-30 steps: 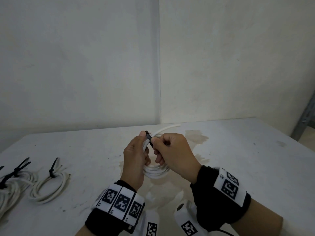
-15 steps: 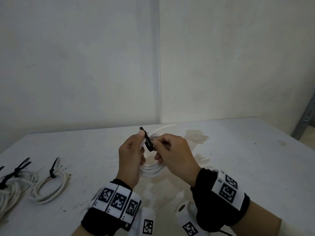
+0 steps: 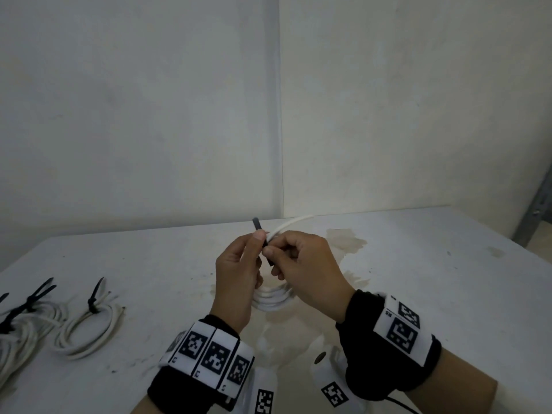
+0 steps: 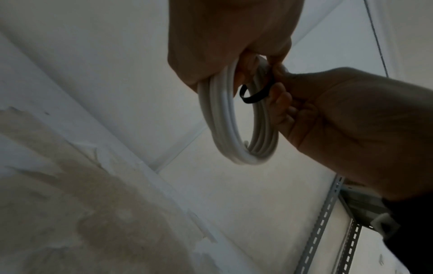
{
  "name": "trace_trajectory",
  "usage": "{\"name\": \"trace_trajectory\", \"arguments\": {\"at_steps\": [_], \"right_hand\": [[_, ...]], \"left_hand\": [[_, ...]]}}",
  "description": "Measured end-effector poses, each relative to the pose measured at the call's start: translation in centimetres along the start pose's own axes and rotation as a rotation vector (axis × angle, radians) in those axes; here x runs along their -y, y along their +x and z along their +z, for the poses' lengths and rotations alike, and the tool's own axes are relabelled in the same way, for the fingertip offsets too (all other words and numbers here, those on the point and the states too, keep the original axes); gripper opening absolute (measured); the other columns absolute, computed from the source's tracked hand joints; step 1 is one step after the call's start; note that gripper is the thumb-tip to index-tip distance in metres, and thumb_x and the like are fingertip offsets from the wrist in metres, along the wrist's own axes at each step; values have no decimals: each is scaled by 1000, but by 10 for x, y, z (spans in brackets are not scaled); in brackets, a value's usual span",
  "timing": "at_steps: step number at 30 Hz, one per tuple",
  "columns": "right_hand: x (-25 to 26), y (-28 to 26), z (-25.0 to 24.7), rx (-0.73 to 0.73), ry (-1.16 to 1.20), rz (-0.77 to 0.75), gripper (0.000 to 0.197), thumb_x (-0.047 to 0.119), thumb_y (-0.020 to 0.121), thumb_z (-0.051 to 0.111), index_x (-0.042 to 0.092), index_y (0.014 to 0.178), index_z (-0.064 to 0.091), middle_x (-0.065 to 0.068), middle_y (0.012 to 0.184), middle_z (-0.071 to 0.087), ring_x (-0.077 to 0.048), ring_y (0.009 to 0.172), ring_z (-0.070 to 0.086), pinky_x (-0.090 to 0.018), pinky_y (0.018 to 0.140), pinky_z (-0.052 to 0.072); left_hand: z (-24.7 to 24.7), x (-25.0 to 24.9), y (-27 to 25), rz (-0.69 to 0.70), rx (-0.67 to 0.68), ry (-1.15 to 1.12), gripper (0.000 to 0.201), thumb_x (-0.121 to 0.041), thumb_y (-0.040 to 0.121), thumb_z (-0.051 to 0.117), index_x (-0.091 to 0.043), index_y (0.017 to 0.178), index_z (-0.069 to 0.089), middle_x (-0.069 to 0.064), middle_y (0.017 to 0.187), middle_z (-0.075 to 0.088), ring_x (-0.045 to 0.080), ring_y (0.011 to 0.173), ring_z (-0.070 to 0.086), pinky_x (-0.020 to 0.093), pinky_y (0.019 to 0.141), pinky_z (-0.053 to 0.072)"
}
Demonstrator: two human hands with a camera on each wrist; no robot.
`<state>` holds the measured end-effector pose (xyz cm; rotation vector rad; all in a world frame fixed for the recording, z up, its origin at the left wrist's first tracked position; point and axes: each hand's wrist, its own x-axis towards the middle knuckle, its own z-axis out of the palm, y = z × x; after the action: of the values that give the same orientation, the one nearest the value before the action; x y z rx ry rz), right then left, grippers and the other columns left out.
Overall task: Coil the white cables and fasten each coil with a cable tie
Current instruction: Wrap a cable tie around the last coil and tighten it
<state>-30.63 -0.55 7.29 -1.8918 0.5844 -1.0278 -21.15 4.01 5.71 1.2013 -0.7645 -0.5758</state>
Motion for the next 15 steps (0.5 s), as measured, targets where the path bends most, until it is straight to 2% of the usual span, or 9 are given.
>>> {"name": "trace_trajectory", "arguments": {"at_steps": [5, 7, 9, 10, 12, 13, 14, 15], "right_hand": [[-1, -2, 1, -74, 133, 60, 19, 6, 82, 67, 15, 66, 59, -4, 59, 60, -6, 45, 56, -17, 47, 48], [2, -2, -4, -131, 112, 43, 19, 11, 79, 71, 14, 66, 58, 0, 59, 60, -4, 45, 53, -14, 46, 44], [5, 4, -12, -191, -18, -45, 11, 16, 81, 68, 19, 73, 61, 11, 66, 57, 0, 52, 49, -10, 54, 39], [6, 8, -15, -165, -112, -72, 3, 19, 84, 65, 22, 83, 64, 13, 75, 55, 1, 62, 47, -11, 63, 38], [6, 15, -15, -13, -328, -83, 15, 30, 87, 60, 23, 97, 68, 11, 90, 54, -2, 86, 45, -20, 85, 37], [5, 18, -13, 69, -371, -58, 18, 33, 88, 58, 21, 95, 70, 11, 91, 56, -5, 94, 46, -27, 92, 35], [7, 20, -12, 128, -360, -30, 21, 33, 88, 57, 18, 90, 71, 11, 87, 59, -5, 93, 50, -32, 94, 36], [10, 21, -13, 164, -313, -1, 22, 30, 89, 57, 13, 84, 70, 11, 81, 61, -4, 84, 54, -33, 90, 41]], "left_hand": [[-5, 2, 0, -10, 3, 57, 22, -24, 91, 53, -17, 75, 67, -11, 44, 39, 4, 41, 33, 19, 41, 31], [-12, 7, -3, -33, -5, 87, 21, -24, 90, 55, -17, 76, 68, -12, 41, 38, 5, 41, 32, 20, 42, 31], [-18, 9, -5, -53, -1, 96, 17, -22, 89, 56, -18, 77, 69, -12, 40, 41, 7, 42, 32, 19, 41, 31], [-19, 9, -6, -57, 14, 101, 16, -20, 88, 57, -18, 78, 69, -12, 41, 43, 7, 42, 33, 18, 40, 31], [-18, 8, -8, -52, 68, 119, 13, -18, 87, 59, -20, 80, 70, -13, 41, 46, 6, 40, 33, 17, 39, 31], [-17, 6, -10, -47, 96, 125, 12, -17, 87, 59, -20, 82, 70, -13, 41, 48, 6, 39, 33, 17, 39, 31], [-15, 5, -11, -45, 118, 126, 12, -15, 86, 59, -19, 84, 70, -13, 40, 48, 5, 37, 33, 17, 39, 31], [-14, 4, -12, -46, 128, 123, 12, -15, 86, 59, -18, 83, 70, -12, 39, 47, 5, 37, 33, 17, 39, 31]]}}
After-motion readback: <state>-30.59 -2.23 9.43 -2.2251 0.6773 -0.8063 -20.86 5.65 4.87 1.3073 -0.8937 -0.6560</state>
